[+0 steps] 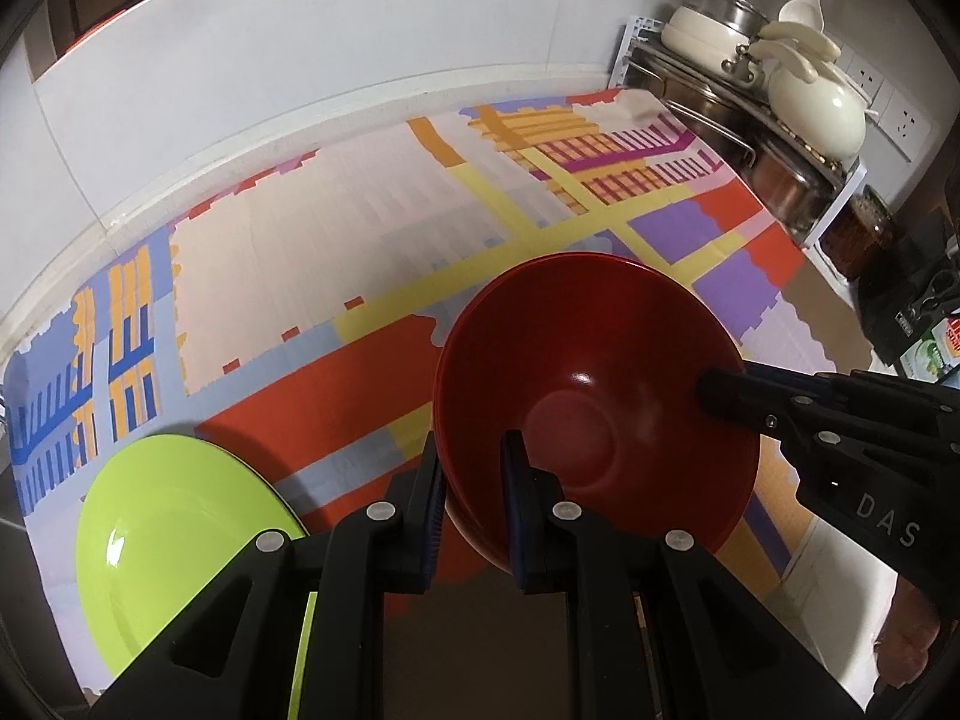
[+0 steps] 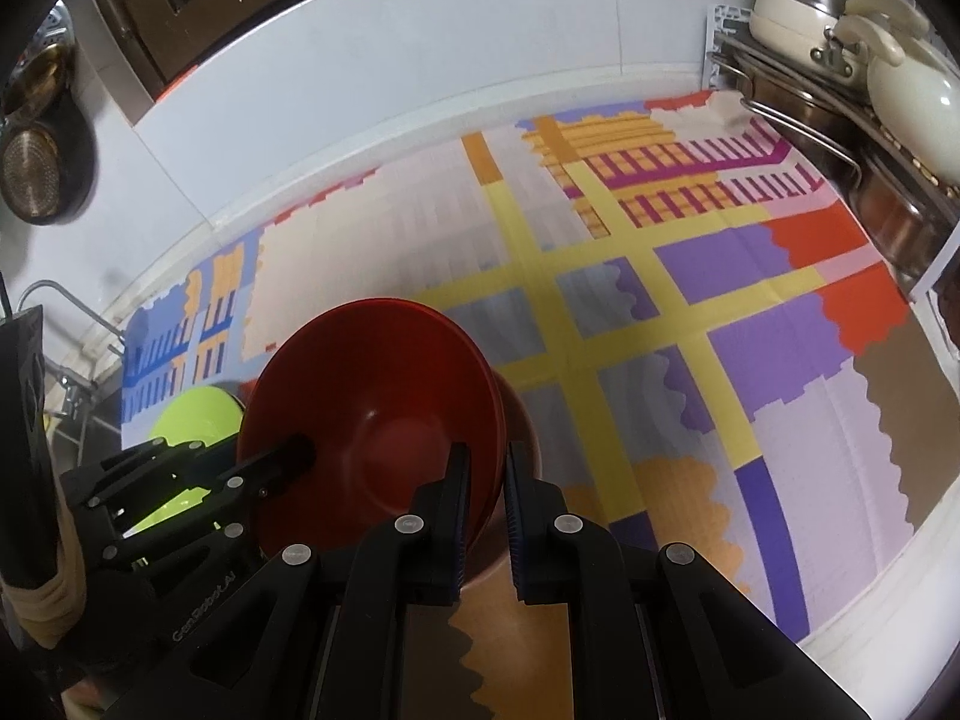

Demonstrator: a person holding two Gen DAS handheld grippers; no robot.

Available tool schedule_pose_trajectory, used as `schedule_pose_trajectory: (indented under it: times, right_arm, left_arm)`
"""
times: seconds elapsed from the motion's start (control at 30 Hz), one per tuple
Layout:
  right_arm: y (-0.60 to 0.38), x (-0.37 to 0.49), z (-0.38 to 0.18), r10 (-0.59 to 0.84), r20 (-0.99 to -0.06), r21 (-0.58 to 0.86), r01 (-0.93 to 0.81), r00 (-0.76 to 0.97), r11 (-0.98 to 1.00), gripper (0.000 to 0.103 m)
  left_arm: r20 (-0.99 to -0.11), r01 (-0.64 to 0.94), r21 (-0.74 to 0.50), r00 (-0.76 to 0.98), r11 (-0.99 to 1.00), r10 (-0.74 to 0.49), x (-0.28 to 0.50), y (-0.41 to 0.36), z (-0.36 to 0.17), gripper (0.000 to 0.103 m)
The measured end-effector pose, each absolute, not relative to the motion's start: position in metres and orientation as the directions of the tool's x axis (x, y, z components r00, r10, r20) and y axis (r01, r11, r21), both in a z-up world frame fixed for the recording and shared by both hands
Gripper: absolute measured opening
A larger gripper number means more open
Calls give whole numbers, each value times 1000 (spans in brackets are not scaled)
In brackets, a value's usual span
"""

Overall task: Organize plates and bowls
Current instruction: 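Carry the red-and-black bowl with the left gripper into the pink bowl, then close the left gripper on the rims of the nested bowls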

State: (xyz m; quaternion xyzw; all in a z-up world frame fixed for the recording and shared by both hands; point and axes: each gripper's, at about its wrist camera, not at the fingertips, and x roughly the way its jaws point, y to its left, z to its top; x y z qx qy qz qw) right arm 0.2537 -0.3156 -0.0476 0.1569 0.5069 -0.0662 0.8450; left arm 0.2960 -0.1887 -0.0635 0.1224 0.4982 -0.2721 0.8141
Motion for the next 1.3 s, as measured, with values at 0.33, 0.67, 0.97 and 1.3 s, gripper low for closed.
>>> schedule_pose_trajectory:
  times: [0.33,0.67,0.97,1.3]
  right_arm:
    - [-318,251,-60,63,-893,201,271,445,941,13]
    - [-317,246,-60,24,-894,162,273,447,948,25]
    - [-313,243,-48,21,-877,164,259,479,952,27]
    - [-319,245,-52,-2,-876,158,293,482,943,27]
  left_arm:
    - [-882,580,-34,366,814,-297,293,-195,-69,26]
    - [-854,583,1,423,812,-303,291,-192,-56,41]
    - [-842,571,-29,428,821,-328,290,-185,-46,43]
    - [-860,532,-34,416,846,-296,301,-180,-57,49]
